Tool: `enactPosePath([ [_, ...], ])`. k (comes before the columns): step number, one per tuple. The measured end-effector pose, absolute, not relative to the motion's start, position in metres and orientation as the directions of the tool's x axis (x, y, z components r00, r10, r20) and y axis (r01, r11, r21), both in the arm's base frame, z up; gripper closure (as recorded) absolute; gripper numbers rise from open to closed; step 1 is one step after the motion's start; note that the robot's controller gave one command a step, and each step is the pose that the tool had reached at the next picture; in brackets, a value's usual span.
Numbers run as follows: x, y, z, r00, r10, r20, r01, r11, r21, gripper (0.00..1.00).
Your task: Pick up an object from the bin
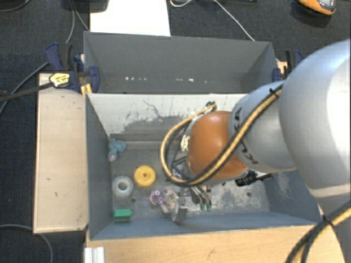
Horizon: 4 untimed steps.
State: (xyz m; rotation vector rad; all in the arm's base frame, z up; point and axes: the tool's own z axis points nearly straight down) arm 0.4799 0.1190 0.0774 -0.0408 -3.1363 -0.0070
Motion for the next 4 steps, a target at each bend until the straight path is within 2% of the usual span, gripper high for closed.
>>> enactPosePath([
  [1,0.477,0.092,0.070,-0.995,0.100,-0.003,0.100,0.995,0.002,1.00],
  [2,0.477,0.092,0.070,-0.995,0.102,-0.003,0.102,0.995,0.003,1.00],
  [3,0.482,0.087,0.105,-0.993,0.115,-0.008,0.115,0.993,0.004,1.00],
  [4,0.481,0.110,0.118,-0.991,0.130,-0.007,0.130,0.991,0.005,1.00],
])
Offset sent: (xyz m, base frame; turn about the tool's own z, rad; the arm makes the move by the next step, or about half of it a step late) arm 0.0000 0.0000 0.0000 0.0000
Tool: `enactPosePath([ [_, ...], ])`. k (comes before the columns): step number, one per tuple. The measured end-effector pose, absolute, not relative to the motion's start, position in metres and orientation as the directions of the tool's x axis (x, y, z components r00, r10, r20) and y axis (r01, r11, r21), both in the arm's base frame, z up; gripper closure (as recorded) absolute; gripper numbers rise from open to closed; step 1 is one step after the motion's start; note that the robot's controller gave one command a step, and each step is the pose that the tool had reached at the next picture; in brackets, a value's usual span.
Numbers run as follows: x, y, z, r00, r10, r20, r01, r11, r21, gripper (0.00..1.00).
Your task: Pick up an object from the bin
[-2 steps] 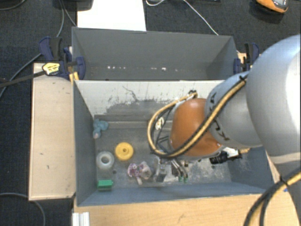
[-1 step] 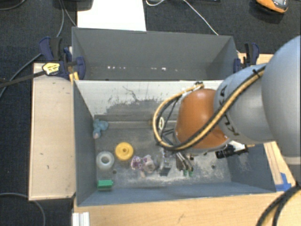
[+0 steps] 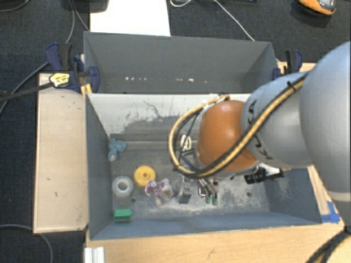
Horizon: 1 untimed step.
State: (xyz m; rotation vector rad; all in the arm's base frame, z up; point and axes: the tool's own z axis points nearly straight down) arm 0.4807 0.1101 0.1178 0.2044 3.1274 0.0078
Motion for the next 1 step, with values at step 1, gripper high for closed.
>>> enactPosePath([
  [1,0.4779,0.0656,0.2087,-0.999,0.038,-0.006,0.038,0.999,0.002,1.00],
])
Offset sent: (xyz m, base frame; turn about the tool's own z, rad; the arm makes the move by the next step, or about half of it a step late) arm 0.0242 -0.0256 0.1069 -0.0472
